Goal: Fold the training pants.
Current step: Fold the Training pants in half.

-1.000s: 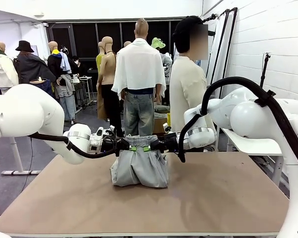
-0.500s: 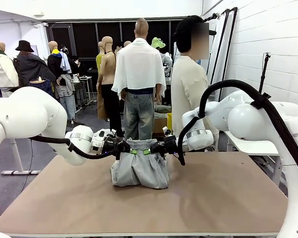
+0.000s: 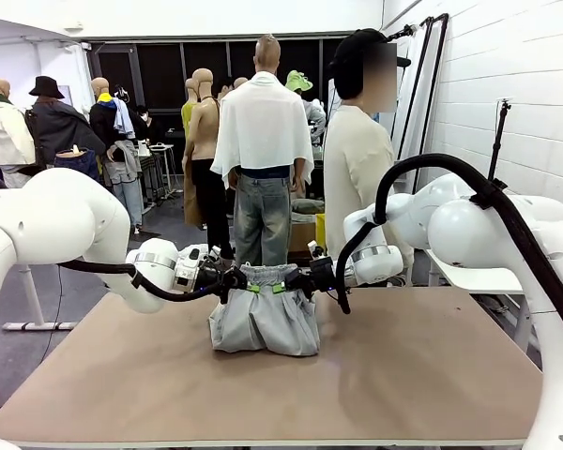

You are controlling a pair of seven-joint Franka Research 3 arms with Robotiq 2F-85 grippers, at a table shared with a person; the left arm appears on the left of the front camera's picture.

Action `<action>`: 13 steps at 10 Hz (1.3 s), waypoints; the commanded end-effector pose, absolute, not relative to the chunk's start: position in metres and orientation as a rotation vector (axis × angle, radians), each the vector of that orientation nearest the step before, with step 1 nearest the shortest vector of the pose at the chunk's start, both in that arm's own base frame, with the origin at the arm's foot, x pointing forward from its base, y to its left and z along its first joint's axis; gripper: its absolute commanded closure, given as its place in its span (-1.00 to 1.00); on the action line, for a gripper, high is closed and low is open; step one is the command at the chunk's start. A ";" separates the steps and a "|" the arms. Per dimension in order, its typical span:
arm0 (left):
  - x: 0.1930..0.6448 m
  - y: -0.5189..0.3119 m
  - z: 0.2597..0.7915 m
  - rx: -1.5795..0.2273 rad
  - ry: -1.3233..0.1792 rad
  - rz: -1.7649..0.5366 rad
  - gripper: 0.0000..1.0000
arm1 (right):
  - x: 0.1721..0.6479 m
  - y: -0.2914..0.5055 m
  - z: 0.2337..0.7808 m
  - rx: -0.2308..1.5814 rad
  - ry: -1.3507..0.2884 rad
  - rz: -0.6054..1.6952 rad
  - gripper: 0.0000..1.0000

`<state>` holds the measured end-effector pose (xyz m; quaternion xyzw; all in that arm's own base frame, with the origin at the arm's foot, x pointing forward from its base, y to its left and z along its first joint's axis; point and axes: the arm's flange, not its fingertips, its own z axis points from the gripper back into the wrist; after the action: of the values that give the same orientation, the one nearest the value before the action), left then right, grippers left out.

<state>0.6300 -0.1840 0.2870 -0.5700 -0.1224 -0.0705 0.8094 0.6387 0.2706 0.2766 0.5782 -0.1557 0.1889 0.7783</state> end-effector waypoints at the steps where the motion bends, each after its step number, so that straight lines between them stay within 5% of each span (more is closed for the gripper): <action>1: 0.644 -0.185 0.283 -1.177 -0.233 -0.122 1.00 | 0.661 0.270 0.274 1.225 -0.317 0.347 1.00; 8: 0.647 -0.181 0.274 -1.127 -0.146 -0.044 1.00 | 0.666 0.270 0.265 1.182 -0.251 0.269 1.00; 9: 0.646 -0.181 0.275 -1.128 -0.145 -0.039 0.81 | 0.666 0.270 0.266 1.182 -0.241 0.256 0.60; 13: 0.639 -0.172 0.280 -1.128 -0.179 -0.013 -0.78 | 0.664 0.262 0.270 1.171 -0.245 0.238 -1.00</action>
<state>0.6425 -0.1750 0.2749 -0.5429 -0.0854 -0.0154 0.8353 0.6596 0.2623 0.2653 0.5593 -0.1193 0.1199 0.8115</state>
